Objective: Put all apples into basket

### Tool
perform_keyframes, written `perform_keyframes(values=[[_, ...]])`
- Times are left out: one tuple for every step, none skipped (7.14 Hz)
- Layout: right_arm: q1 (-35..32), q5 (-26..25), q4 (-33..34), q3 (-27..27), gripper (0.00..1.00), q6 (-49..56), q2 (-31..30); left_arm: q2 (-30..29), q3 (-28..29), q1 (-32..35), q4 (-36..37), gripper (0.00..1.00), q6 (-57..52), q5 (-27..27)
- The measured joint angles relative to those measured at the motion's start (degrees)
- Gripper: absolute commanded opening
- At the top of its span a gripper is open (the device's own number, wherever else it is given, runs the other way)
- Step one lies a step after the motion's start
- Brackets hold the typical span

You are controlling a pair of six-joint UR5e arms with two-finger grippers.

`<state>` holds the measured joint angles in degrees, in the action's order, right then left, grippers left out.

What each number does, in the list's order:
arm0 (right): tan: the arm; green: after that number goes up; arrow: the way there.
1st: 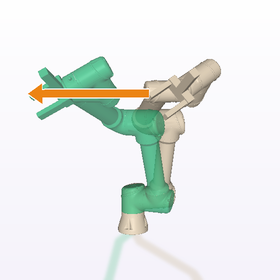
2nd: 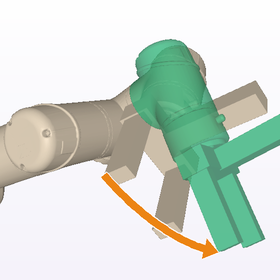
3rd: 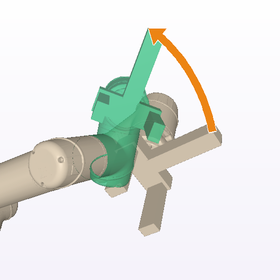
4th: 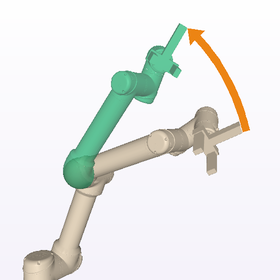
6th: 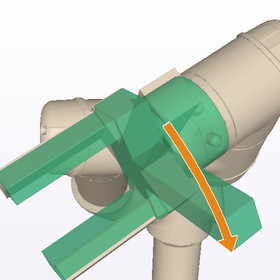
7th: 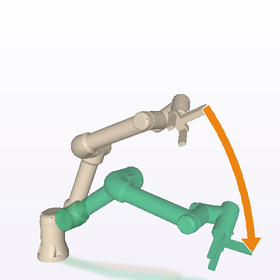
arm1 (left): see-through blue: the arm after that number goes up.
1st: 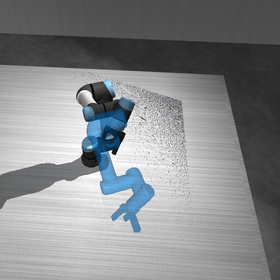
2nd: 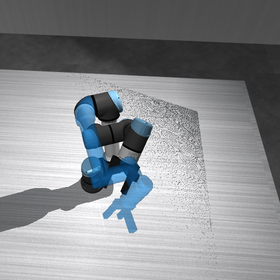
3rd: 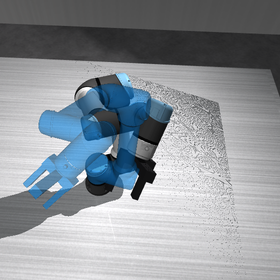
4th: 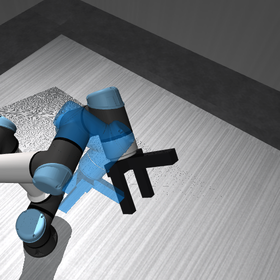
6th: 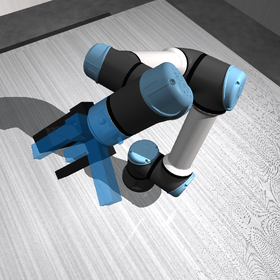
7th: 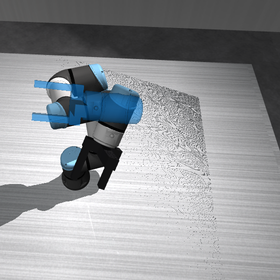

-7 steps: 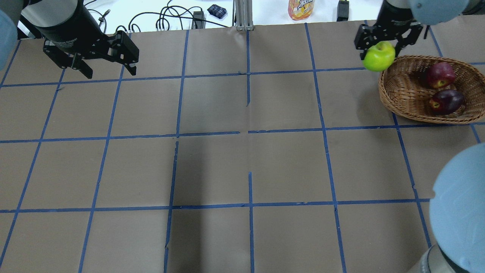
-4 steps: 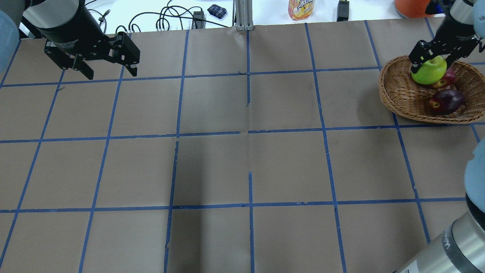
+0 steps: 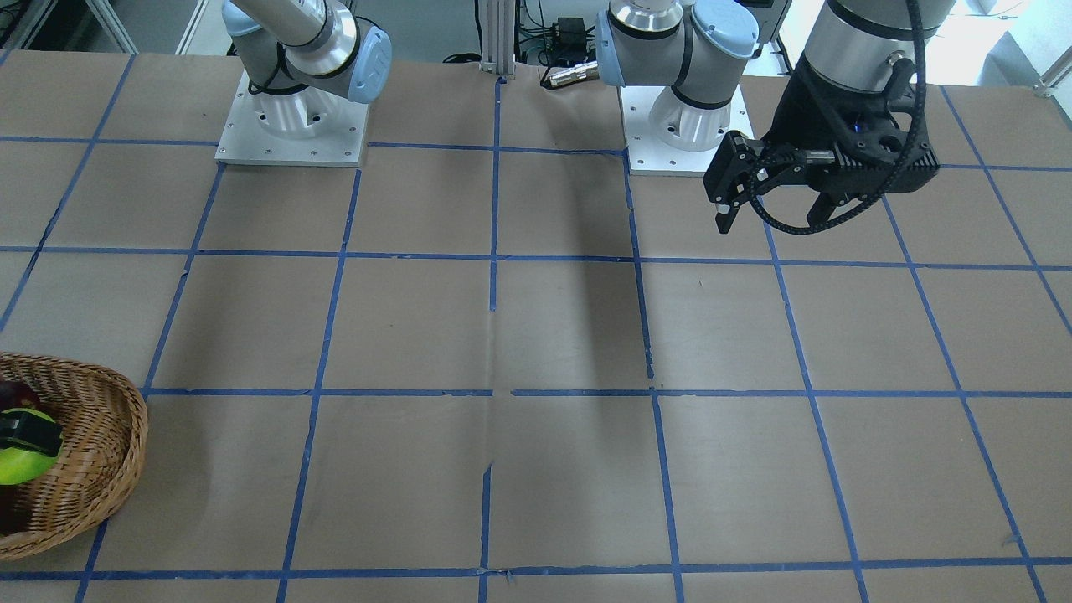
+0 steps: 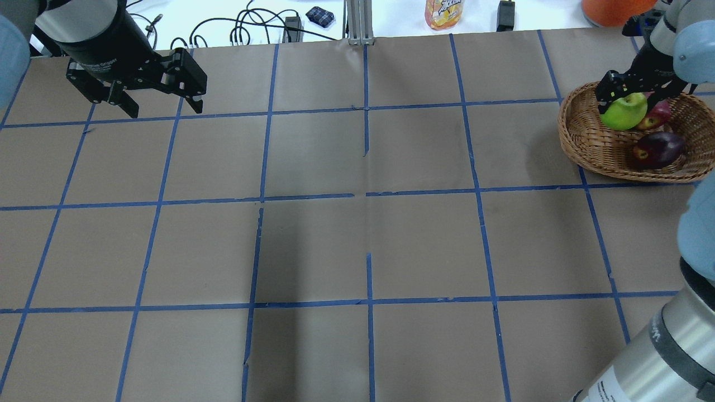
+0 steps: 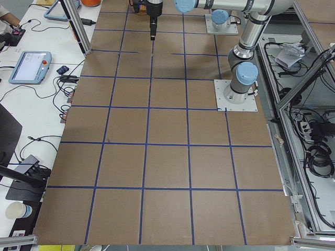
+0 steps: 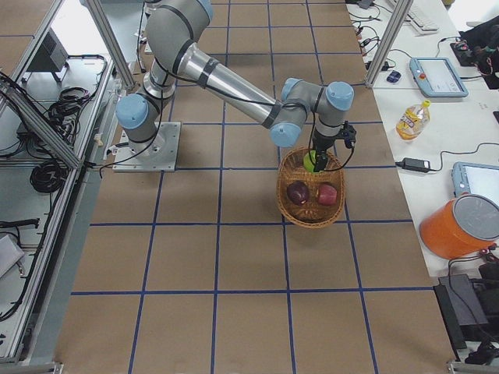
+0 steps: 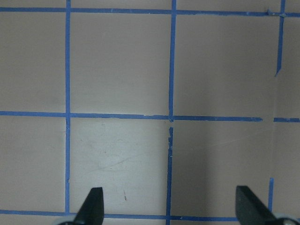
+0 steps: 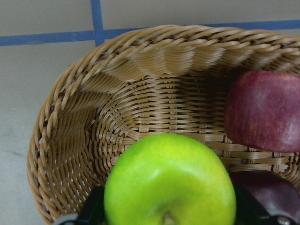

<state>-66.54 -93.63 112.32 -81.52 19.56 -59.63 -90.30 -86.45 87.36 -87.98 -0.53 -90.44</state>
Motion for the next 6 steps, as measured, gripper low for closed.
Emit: perform_keyframes(values=[[0.0, -0.3, -0.3, 0.0, 1.0, -0.6, 0.0, 0.0, 0.0, 0.0, 0.0, 1.0, 0.0, 0.0], [0.0, -0.4, -1.7, 0.3, 1.0, -0.9, -0.6, 0.1, -0.1, 0.0, 0.0, 1.0, 0.0, 0.0], [-0.2, -0.4, -4.2, 0.9, 1.0, -1.4, -2.3, 0.2, -0.2, 0.0, 0.0, 1.0, 0.0, 0.0], [-0.8, -0.1, -8.2, 1.3, 1.0, -2.9, -5.9, 0.3, -0.3, 0.0, 0.0, 1.0, 0.0, 0.0], [-2.4, 0.8, -13.2, 1.5, 1.0, -4.9, -10.5, 0.3, -0.1, 0.0, -0.1, 1.0, 0.0, 0.0], [-5.1, 1.8, -17.8, 1.6, 1.0, -7.8, -14.9, 0.3, 0.1, 0.0, -0.4, 1.0, 0.0, 0.0]])
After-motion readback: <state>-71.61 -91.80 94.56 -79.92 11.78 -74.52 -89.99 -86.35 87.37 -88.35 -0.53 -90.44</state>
